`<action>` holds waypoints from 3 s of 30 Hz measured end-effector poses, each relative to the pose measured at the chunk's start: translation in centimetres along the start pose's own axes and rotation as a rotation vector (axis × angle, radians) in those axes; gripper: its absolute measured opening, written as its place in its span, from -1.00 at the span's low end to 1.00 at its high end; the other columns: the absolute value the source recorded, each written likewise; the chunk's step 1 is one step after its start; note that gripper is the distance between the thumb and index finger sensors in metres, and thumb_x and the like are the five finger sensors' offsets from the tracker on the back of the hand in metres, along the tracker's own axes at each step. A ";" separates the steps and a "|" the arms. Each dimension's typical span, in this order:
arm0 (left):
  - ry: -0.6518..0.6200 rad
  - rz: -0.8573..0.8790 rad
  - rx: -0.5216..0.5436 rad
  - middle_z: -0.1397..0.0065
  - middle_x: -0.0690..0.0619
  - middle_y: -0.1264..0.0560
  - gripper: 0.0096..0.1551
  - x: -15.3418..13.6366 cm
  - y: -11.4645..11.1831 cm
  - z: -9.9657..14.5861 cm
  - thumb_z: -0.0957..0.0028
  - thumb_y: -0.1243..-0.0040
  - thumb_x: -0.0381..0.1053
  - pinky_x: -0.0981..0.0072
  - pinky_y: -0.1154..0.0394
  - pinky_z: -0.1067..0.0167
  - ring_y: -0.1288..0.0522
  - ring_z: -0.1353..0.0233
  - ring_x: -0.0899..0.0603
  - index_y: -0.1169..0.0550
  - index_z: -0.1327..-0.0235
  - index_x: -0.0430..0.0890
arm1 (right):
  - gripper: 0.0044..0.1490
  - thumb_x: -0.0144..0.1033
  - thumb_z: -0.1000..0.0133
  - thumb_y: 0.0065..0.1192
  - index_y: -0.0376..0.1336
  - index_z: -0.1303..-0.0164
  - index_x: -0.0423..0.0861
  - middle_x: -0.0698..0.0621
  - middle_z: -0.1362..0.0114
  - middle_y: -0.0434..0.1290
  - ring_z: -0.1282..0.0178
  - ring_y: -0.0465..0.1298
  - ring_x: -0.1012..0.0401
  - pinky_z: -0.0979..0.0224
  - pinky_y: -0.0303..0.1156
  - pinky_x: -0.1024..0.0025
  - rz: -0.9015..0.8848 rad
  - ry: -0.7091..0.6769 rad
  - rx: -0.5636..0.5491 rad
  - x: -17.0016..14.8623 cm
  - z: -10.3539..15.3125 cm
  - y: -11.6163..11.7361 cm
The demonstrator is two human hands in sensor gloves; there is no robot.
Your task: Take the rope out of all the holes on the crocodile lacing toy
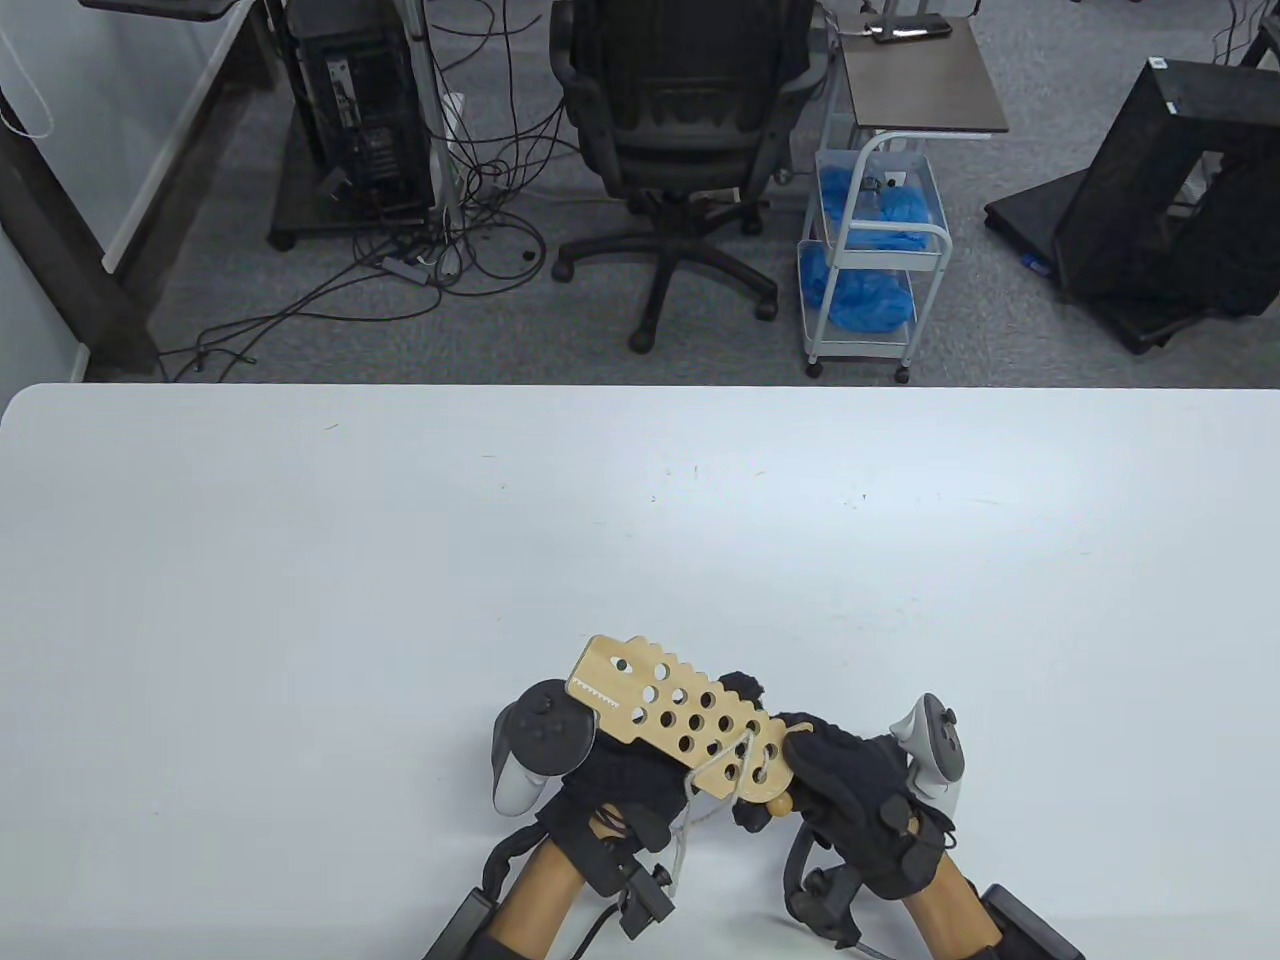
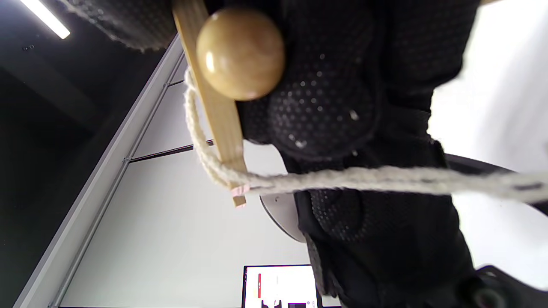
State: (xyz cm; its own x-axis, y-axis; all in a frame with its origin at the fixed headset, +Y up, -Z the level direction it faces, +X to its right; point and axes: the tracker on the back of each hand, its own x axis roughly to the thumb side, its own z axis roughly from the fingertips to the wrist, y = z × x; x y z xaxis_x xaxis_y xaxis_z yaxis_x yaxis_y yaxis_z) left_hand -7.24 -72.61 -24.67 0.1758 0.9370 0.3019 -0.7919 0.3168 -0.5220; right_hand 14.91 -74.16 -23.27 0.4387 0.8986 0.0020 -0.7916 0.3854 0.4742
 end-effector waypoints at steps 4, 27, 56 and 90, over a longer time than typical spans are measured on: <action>0.001 -0.040 -0.002 -0.28 0.06 -0.70 -0.34 0.3 0.3 0.0 -0.04 -0.30 -0.02 -0.32 -0.40 -0.36 -0.63 -0.26 -0.11 -0.47 -0.48 0.25 | -0.39 -0.17 -0.04 0.31 0.36 -0.09 -0.35 -0.28 0.02 0.62 0.21 0.70 -0.05 -0.03 0.52 -0.16 0.024 -0.003 0.009 0.0 0.0 -0.2; 0.100 -0.218 0.201 -0.37 0.03 -0.56 -0.54 -0.1 3.3 1.0 -0.04 -0.25 -0.13 -0.33 -0.36 -0.38 -0.56 -0.30 -0.10 -0.57 -0.20 0.24 | -0.39 -0.23 -0.02 0.33 0.33 -0.13 -0.36 -0.30 -0.04 0.59 0.16 0.68 -0.08 -0.07 0.48 -0.20 0.147 -0.021 -0.132 0.8 0.3 -2.2; 0.316 -0.579 0.533 -0.35 0.08 -0.61 -0.44 -1.1 8.6 3.7 0.00 -0.32 -0.16 -0.26 -0.42 -0.35 -0.58 -0.28 -0.08 -0.56 -0.28 0.24 | -0.38 -0.18 -0.04 0.32 0.33 -0.17 -0.30 -0.26 -0.07 0.58 0.12 0.67 -0.06 -0.10 0.48 -0.17 0.072 -0.104 -0.550 2.8 2.7 -8.4; 0.471 -0.344 0.772 -0.11 0.12 -0.73 -0.55 -3.6 12.8 7.1 0.02 -0.32 0.05 -0.14 -0.54 -0.24 -0.70 -0.04 0.01 -0.59 -0.18 0.21 | -0.38 -0.12 -0.08 0.29 0.29 -0.19 -0.28 -0.21 -0.11 0.57 0.08 0.67 0.00 -0.15 0.49 -0.11 -0.180 -0.194 -0.754 3.8 4.9 -12.1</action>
State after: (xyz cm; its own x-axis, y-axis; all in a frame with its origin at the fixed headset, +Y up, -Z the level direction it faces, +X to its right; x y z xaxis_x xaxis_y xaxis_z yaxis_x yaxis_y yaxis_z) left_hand -22.21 -72.99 -26.80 0.5530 0.8274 -0.0978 -0.7901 0.5580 0.2537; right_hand 28.24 -76.43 -24.72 0.5982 0.7835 0.1683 -0.7456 0.6212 -0.2414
